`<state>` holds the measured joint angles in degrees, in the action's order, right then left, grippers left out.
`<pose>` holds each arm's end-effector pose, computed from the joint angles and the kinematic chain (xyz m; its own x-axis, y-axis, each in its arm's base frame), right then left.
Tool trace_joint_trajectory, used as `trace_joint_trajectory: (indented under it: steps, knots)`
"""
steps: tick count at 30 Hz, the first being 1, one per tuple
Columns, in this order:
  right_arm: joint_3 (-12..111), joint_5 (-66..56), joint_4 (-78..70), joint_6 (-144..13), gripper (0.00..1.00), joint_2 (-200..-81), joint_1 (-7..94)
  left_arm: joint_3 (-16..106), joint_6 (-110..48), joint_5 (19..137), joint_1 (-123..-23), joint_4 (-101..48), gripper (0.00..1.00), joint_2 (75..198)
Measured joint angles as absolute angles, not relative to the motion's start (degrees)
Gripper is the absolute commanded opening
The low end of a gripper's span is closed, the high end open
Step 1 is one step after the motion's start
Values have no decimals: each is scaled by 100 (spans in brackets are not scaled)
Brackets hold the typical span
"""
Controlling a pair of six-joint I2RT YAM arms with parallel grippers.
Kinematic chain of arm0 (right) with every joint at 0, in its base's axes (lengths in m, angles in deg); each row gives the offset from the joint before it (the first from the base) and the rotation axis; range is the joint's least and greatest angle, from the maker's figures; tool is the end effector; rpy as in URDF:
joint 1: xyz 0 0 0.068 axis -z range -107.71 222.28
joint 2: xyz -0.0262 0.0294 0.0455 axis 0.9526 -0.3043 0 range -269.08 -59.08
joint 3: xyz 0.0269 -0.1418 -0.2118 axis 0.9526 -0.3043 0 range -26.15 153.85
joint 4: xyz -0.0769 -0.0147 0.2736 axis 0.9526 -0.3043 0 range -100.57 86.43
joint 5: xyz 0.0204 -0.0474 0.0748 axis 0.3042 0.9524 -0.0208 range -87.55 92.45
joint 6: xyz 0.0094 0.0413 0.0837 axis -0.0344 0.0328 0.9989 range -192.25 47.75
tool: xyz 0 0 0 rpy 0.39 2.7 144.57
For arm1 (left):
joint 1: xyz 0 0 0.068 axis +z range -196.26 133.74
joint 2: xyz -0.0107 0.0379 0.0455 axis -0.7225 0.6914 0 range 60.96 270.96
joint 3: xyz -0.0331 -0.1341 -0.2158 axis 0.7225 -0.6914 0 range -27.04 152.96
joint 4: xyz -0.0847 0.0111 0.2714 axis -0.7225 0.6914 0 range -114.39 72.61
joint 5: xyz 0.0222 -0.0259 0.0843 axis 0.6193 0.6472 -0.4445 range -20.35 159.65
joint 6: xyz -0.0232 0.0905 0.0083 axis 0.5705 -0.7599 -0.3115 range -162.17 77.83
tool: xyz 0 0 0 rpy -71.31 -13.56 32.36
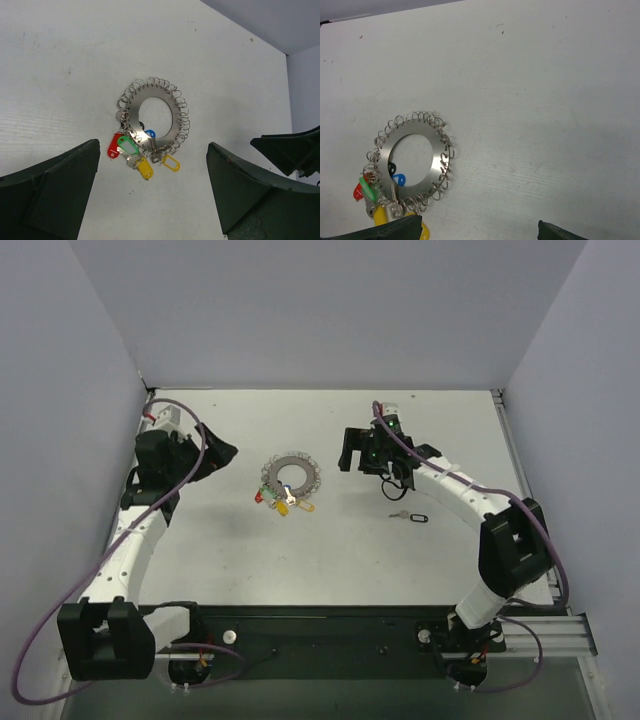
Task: Put the keys on the keyring
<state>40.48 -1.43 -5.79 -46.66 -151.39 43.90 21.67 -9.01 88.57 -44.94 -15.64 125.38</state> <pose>0.3835 0.2138 0.2234 -0.5988 0.1663 -0.7834 -0.2974 0.8621 0.4103 0.3298 -0.0197 0.2571 -0.4961 -0.5290 -0.6885 0.0023 0.7921 -0.6103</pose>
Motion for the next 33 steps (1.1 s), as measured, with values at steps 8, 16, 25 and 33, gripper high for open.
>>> trace_joint_trajectory:
  steps: [8, 16, 25, 33]
  knots:
    - [4601, -491, -573, -4717, 100, -16094, 4231, 4045, -1071, 7657, -5855, -947, 97, 13659]
    - [4808, -985, -571, -4826, 97, -16446, 3993, 4145, -962, 6896, -6703, -797, 97, 14956]
    - [5051, -1247, -544, -4881, 85, -16971, 3920, 3966, -940, 6914, -6629, -976, 97, 15336]
    - [5215, -1286, -527, -4870, 70, -17364, 3925, 3509, -822, 7556, -5936, -1496, 98, 15270]
